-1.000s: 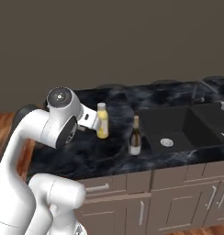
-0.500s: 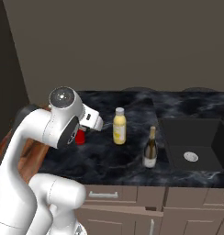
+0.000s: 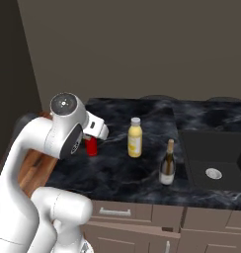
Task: Move the drinks to the dining counter.
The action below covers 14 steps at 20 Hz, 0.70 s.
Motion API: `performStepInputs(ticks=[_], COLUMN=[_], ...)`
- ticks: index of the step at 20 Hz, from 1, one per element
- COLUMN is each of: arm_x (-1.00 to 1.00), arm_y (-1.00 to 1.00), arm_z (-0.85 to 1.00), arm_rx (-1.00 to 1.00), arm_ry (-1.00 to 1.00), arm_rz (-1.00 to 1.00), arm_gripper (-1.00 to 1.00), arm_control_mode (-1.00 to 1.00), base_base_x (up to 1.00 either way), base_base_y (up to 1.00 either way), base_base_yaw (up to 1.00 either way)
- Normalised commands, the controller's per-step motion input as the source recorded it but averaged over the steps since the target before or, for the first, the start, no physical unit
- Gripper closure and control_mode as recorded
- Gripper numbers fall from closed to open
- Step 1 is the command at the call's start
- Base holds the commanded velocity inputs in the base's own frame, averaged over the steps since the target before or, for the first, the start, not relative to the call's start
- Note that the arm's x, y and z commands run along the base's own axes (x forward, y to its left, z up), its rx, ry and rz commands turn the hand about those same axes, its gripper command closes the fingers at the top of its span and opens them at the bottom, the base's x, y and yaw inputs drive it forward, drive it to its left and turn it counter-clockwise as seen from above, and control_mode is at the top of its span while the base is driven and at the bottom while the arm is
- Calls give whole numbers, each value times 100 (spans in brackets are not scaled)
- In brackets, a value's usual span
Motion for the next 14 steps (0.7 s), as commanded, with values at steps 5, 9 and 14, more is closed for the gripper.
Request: performStepInputs(ticks=[5,9,14], arm_x=[1,0,0], arm_y=[4,3,0], arm_z=[-11,-4,0], arm_rx=[0,0,-1], arm_ry=[18,37,26], arm_rz=[0,-1,-1], arm_gripper=[100,100,100], arm_control_mode=[-100,-100,-100], base_base_x=[5,0,0], base_base_y=[6,0,0], base_base_yaw=[0,0,0])
